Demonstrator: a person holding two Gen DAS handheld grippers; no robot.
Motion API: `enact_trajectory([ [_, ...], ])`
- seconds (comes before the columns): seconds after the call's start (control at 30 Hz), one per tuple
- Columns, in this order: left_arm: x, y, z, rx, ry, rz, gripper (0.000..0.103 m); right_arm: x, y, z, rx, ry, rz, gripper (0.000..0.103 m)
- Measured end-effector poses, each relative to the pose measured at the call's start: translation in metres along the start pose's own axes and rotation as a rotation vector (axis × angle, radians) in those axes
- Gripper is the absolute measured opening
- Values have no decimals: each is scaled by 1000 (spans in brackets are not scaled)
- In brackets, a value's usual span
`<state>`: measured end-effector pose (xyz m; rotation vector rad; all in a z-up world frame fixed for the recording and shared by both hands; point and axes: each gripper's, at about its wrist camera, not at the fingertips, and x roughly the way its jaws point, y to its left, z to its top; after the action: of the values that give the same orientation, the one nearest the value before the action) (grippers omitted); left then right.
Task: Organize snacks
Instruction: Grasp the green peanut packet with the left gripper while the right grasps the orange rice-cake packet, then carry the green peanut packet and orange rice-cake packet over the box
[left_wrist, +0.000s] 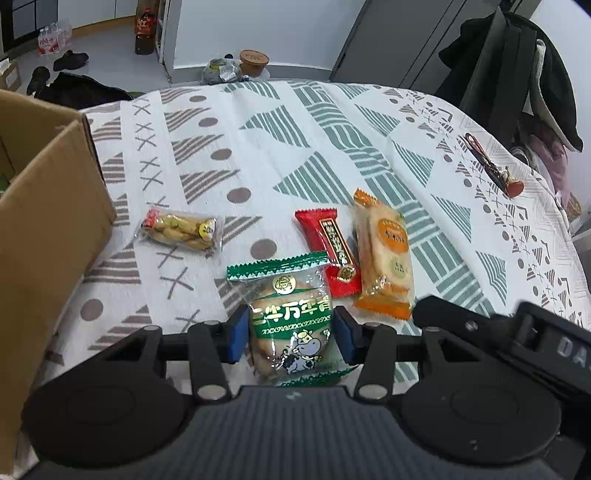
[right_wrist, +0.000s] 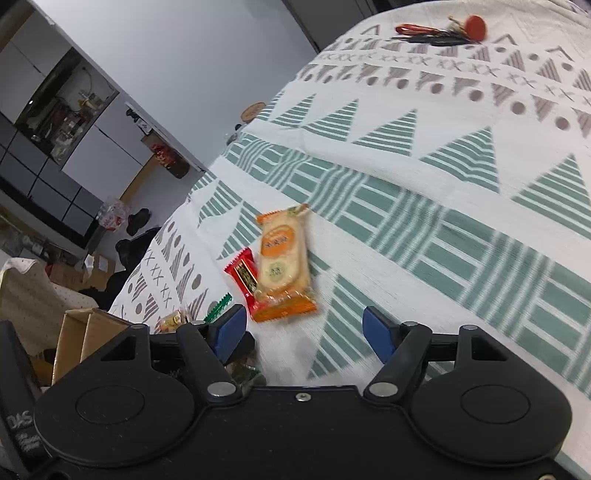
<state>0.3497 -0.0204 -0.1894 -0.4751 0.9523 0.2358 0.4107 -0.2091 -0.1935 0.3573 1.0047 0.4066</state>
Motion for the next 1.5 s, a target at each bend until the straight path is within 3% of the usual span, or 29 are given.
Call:
enact_trajectory([
  [0.4, -4, 16, 11, -19, -4, 12, 47, 36, 22, 24, -39, -26, -59, 68],
  [0.5, -3, 20, 13, -20, -1, 20, 47, 43, 21, 21, -63, 27, -82, 49],
  [0.53, -3, 20, 13, -18, 0, 23, 47, 45, 18, 21, -57, 46, -87, 38],
  [0.6, -1, 18, 12, -9, 4, 29, 47, 46, 16, 19, -62, 48, -95, 32],
  [0.93, -20, 18, 10, -7, -18, 35, 47, 22, 24, 17, -66, 43, -61, 31],
  [1.5, -92, 17, 7, 8, -116, 31, 47, -39, 49, 10, -84, -58, 26, 31],
])
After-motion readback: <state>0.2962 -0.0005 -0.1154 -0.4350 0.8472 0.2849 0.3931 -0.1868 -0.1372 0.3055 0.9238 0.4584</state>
